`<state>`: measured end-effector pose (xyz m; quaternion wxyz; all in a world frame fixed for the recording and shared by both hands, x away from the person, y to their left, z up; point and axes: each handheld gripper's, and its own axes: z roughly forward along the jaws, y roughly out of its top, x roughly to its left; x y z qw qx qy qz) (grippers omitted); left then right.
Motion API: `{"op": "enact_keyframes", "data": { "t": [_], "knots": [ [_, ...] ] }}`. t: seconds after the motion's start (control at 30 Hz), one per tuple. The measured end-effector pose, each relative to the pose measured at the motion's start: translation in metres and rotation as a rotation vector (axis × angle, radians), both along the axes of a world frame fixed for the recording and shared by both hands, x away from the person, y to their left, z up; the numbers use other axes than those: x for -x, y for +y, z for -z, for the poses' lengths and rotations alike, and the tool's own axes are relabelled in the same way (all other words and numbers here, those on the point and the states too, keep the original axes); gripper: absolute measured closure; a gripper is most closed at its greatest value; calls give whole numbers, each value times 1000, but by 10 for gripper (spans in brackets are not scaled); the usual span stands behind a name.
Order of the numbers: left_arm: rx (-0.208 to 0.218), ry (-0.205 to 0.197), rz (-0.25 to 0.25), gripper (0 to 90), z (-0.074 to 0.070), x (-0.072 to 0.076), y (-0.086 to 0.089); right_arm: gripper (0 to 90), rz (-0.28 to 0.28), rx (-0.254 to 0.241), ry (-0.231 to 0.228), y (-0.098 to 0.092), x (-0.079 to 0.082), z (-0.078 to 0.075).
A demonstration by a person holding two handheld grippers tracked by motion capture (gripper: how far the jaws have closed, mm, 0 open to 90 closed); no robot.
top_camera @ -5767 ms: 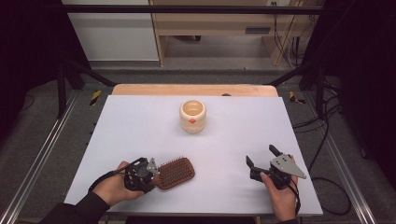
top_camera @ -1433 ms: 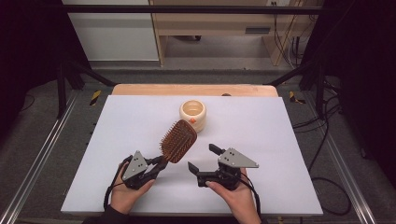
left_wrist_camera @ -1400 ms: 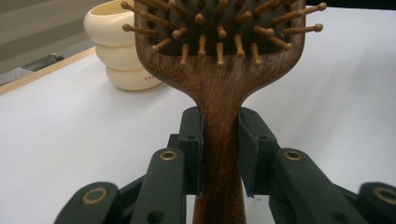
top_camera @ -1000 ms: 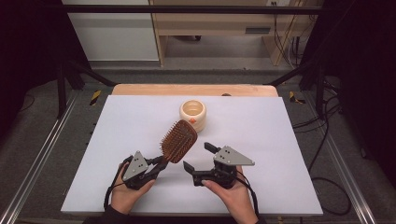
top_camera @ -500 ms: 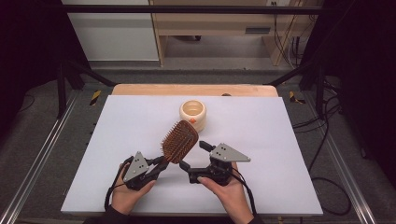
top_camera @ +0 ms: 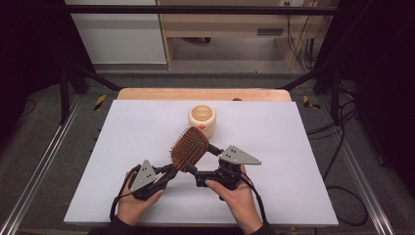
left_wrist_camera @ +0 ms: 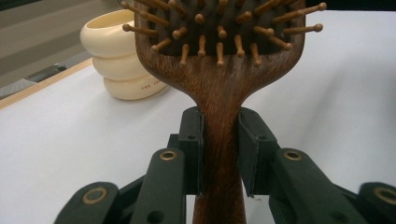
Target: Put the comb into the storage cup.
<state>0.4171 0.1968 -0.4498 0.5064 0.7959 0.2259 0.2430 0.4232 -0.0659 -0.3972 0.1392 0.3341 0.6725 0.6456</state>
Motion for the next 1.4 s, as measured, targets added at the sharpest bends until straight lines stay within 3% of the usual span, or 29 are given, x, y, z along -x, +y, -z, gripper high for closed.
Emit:
{"op": "enact_keyframes", "data": {
  "t": [0.37,0.97,1.4],
  "knots": [
    [-1,-11,-3,727,-1,1,0,112,-14,-41,11,4,-5,-2],
    [-7,-28,-7,727,-1,2,-1,123,-22,-62,37,6,-7,-3],
    [2,-46,-7,727,-3,5,-2,197,-19,-96,52,8,-13,-4]
  ]
}}
